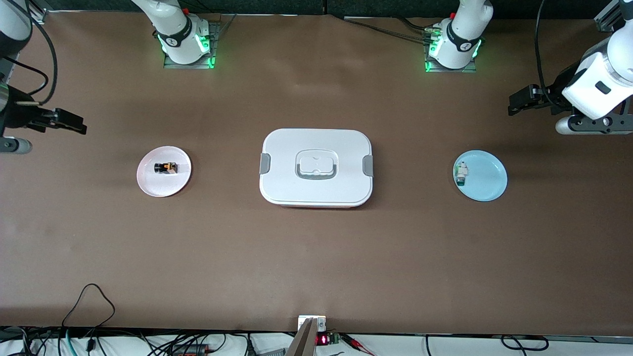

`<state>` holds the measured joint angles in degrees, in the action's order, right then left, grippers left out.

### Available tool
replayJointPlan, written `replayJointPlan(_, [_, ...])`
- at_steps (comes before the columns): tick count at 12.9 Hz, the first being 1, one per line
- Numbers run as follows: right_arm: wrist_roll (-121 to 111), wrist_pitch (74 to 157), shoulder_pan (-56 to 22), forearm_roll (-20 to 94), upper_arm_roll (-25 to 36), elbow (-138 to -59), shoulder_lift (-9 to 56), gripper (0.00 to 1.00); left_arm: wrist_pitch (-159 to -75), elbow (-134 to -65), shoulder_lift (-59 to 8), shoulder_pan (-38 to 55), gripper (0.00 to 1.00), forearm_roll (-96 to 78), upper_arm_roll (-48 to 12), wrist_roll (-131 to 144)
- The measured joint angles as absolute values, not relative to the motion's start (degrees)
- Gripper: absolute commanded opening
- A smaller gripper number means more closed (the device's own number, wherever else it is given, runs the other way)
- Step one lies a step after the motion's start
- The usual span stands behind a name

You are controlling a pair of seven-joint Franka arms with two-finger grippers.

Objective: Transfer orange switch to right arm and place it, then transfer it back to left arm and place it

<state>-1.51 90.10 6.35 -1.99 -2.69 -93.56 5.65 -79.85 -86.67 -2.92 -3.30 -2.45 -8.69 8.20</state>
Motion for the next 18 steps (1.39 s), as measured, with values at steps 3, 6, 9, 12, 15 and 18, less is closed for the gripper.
replayJointPlan(3, [-1.51, 90.10, 6.38, -1.44, -2.69, -93.55, 7.70, 1.00, -79.85, -86.68, -2.93, -3.39, 1.00, -2.46, -8.69, 8.20])
replayJointPlan(6, [-1.51, 90.11, 6.28, -0.97, -2.73, -93.54, 7.93, 1.00, -79.85, -86.68, -2.94, -3.40, 1.00, -2.46, -8.69, 8.20])
replayJointPlan(9, [-1.47, 90.20, 5.33, -0.92, -2.88, -93.59, 8.99, 1.00, -79.85, -86.68, -2.94, -3.44, 1.00, -2.46, -8.69, 8.20])
replayJointPlan(12, [-1.46, 92.21, 4.90, -0.94, -2.90, -93.59, 11.54, 1.00, -79.85, -86.68, -2.94, -3.45, 1.00, -2.49, -8.69, 8.20])
replayJointPlan(15, [-1.46, 94.26, 4.85, -0.92, -2.90, -93.58, 13.55, 1.00, -79.85, -86.68, -2.94, -3.47, 1.00, -2.49, -8.69, 8.20])
replayJointPlan(18, [-0.43, 97.35, 3.79, -0.95, -2.93, -94.75, 14.03, 1.00, -79.85, -86.68, -2.94, -3.49, 1.00, -2.50, -8.69, 8.20])
